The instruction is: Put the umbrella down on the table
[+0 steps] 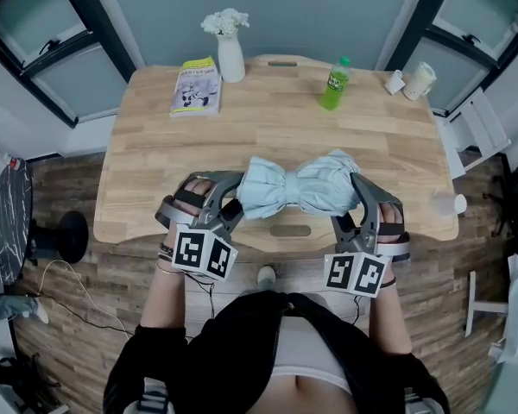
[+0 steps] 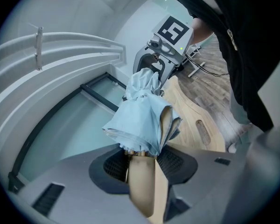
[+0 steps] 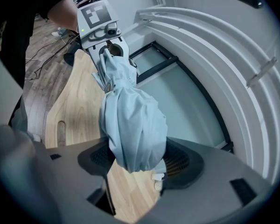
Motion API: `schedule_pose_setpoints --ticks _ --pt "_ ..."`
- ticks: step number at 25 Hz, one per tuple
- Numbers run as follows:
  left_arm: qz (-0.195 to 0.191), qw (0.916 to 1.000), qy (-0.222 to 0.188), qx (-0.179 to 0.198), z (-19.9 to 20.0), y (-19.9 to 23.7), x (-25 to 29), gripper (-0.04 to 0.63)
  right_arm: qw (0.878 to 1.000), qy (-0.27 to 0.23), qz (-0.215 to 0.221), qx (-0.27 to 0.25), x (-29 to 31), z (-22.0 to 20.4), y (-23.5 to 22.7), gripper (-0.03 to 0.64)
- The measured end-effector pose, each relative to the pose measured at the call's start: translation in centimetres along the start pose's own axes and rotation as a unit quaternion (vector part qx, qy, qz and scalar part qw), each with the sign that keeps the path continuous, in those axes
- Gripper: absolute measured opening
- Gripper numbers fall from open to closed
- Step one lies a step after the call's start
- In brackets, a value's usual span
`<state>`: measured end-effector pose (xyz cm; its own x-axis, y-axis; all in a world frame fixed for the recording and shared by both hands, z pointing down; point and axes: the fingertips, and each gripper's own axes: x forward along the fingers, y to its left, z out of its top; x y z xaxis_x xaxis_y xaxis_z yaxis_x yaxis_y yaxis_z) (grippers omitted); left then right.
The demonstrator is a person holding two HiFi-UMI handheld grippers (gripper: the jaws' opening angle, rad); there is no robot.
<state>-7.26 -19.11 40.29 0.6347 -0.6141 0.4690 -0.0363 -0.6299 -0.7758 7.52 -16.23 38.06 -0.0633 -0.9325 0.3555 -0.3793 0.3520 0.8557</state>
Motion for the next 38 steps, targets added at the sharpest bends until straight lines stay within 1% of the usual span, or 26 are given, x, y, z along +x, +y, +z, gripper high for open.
schedule_pose_setpoints --ticks 5,14,20,25,38 --pt "0.000 1.0000 0.003 -0.003 -0.1 0.5 0.6 0.175 1.000 -0.004 0.005 -0.002 0.8 -0.2 -0.5 0.318" --pt "0.012 0.9998 0.013 -0.009 0.9 1.4 1.7 0.175 1.000 -0.022 0.007 -0.012 1.8 -1.3 -2.1 0.318" --pt "0.017 0.9996 0.014 -0.015 1.5 1.7 2.8 0.175 1.000 -0.024 0.007 -0.020 2.3 -2.3 -2.9 0.318" --pt "0.012 0.9997 0.014 -0.018 1.2 1.8 3.9 0.175 0.999 -0.022 0.013 -0.020 3.2 -2.8 -3.0 0.318" --pt "-0.006 0.9992 0.022 -0.032 0.3 0.4 5.6 0.175 0.999 -0.026 0.038 -0.018 4.8 -4.0 -1.4 0.318"
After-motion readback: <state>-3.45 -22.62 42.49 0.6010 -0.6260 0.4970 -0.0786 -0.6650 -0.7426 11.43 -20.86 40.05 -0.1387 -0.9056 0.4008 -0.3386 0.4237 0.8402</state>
